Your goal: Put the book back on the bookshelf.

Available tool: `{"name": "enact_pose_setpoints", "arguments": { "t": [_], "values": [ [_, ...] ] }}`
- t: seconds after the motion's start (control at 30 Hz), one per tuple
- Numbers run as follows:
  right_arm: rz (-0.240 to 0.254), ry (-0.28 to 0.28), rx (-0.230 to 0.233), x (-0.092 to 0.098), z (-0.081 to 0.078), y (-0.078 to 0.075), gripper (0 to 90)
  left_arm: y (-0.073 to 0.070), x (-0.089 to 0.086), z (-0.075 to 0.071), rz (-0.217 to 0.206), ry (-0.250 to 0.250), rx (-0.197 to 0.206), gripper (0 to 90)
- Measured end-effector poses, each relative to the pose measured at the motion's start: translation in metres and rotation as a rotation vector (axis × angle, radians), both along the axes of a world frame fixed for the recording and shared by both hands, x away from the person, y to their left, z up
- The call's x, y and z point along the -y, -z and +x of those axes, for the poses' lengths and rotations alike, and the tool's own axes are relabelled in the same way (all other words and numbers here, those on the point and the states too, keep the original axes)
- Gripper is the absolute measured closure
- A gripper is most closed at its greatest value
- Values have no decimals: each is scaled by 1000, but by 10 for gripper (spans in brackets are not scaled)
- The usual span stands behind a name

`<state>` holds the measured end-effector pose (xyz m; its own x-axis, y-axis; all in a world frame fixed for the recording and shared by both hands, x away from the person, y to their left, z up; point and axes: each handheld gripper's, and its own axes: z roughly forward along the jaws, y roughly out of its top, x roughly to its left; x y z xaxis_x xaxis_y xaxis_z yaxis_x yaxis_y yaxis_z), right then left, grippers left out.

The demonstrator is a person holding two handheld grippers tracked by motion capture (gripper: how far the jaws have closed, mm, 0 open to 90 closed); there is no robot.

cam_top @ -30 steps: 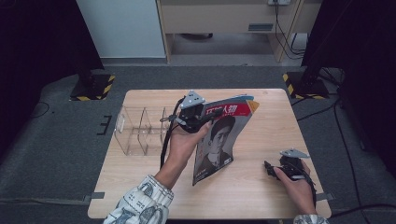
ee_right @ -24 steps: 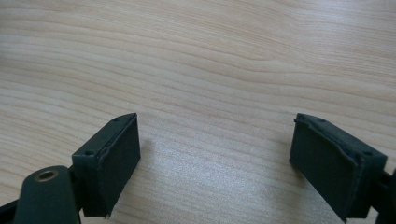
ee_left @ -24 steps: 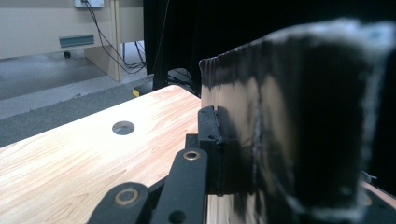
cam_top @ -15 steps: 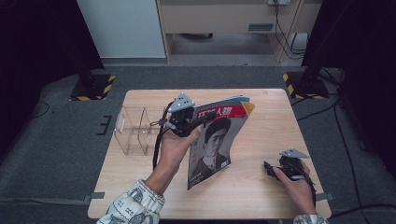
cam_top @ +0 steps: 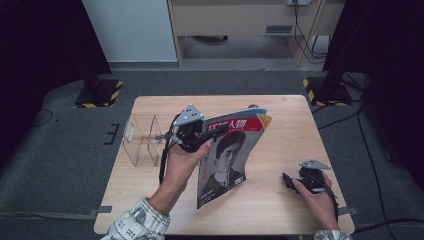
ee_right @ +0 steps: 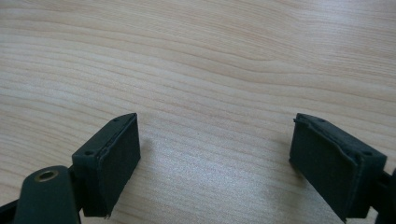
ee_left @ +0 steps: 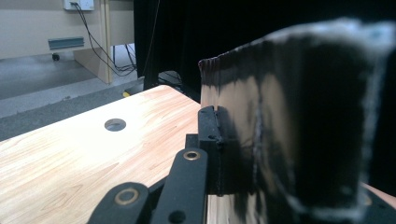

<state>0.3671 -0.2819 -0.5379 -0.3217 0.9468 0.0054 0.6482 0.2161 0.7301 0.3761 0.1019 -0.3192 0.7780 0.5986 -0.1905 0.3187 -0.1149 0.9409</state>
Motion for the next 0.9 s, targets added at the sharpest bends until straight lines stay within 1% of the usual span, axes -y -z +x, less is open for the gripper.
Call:
{"name": "enact_pose_setpoints", "arguments": {
  "t": [0.27,0.5,0.7,0.9],
  "values": [
    [-1,-1,1,0,0,0,162,0,-16,-9,-11,-4,1,868],
    [-1,-1,1,0,0,0,162,1,-29,-13,-10,-13,7,868],
    [-1,-3,2,-1,0,0,161,5,-37,-16,-9,-22,6,868],
    [1,1,3,-1,0,0,161,4,-46,-20,-13,-29,10,868]
  ]
}}
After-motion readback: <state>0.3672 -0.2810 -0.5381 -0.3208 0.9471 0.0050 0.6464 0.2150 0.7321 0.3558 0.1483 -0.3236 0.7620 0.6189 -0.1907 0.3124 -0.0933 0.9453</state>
